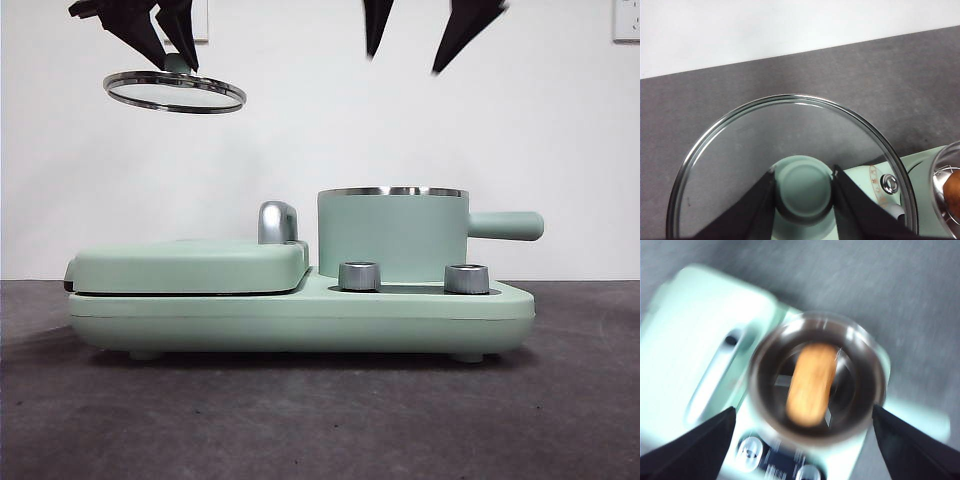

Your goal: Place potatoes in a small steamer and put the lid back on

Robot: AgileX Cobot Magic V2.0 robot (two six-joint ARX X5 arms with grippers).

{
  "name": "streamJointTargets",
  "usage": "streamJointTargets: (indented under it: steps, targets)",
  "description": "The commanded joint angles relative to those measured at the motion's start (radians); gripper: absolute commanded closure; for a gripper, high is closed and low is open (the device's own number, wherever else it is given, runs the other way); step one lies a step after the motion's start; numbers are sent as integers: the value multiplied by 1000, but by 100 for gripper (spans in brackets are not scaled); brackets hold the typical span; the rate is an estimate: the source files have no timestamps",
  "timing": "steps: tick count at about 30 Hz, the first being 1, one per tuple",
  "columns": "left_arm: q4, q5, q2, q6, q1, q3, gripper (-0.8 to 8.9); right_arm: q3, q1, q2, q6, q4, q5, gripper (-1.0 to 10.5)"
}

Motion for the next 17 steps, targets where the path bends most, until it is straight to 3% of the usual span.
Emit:
streamJointTargets:
  steps: [1, 12, 17]
  targets:
    - [24, 3, -2, 3, -8, 39, 805, -99, 21, -89, -8, -82, -2, 513]
    - [21, 3, 10, 3, -51, 38, 805, -538, 57, -517, -8, -78, 10, 515]
    - [20, 3, 16, 3, -88, 38, 805, -756, 57, -772, -7, 152, 13, 515]
